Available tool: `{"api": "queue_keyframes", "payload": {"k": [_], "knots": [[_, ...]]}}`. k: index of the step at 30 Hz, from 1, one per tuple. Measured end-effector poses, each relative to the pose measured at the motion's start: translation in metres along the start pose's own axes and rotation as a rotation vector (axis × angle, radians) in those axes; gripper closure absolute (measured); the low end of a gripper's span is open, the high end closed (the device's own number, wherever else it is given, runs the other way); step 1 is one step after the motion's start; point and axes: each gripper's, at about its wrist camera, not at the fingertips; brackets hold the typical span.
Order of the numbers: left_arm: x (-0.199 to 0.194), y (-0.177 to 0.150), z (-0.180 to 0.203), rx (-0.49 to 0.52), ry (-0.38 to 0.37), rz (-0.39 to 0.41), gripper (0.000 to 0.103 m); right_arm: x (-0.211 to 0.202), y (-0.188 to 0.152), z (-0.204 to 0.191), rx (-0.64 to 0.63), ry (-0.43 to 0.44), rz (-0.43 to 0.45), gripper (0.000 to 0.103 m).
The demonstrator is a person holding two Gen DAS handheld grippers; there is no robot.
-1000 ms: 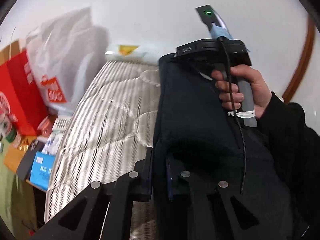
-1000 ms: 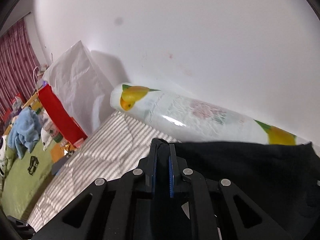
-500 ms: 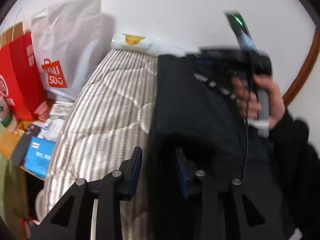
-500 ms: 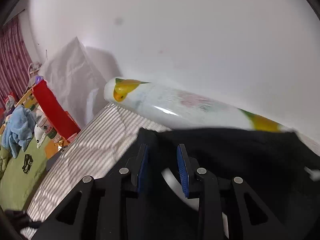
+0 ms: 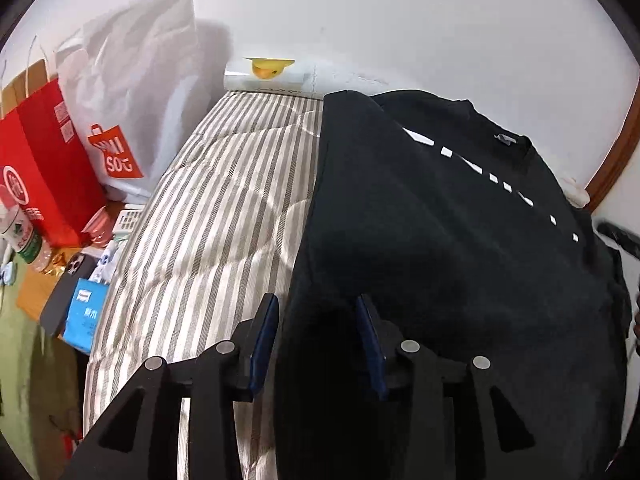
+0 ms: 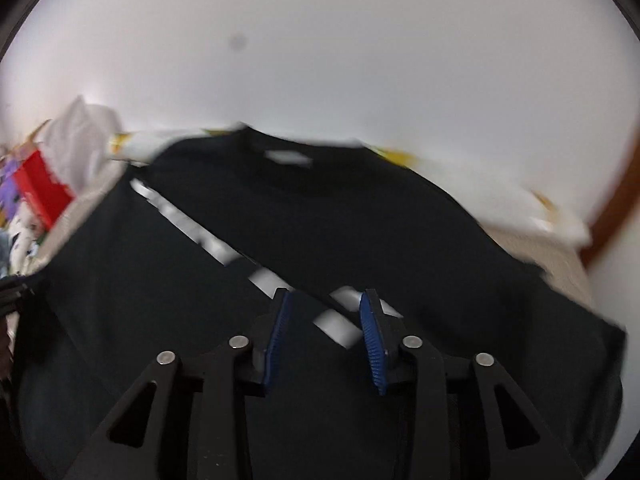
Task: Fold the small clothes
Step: 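Grasp the other sleeve cuff with the right tool and lift it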
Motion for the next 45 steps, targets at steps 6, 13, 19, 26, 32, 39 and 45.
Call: {"api": "queue_keyframes", "payload": {"k": [6, 13, 19, 26, 32, 39, 45], "knots": [[-0.021, -0.014, 0.012, -0.003, 0.065, -0.026, 0.062, 0.015, -0.058, 0.040, 0.110, 0.020, -0.087, 0.062], [-0.051, -0.022, 0.046, 0.044, 0.091, 0.008, 0.050, 0.004, -0.081, 0.062, 0.171, 0.018, -0.080, 0.062], [-0.068, -0.024, 0.083, 0.077, 0.093, 0.048, 0.042, -0.040, -0.108, 0.124, 0.182, -0.177, 0.008, 0.045], [-0.076, -0.032, 0.124, 0.055, 0.085, 0.089, 0.040, -0.026, -0.153, 0.200, 0.227, -0.280, -0.084, 0.027], [-0.078, -0.042, 0.148, 0.024, 0.107, 0.084, 0.040, 0.008, -0.163, 0.201, 0.196, -0.260, -0.117, 0.024], [-0.095, -0.050, 0.156, 0.018, 0.148, 0.104, 0.040, 0.013, -0.159, 0.217, 0.203, -0.259, -0.112, 0.067], [-0.102, -0.051, 0.153, 0.015, 0.130, 0.117, 0.040, -0.015, -0.158, 0.235, 0.258, -0.217, -0.088, 0.094]]}}
Point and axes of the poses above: each gripper's, at about its wrist camera, not at the fingertips, and x roughly the way its jaws point, z to its right, y to its top, and after that the axes turned 13 degrees about -y, right-handed
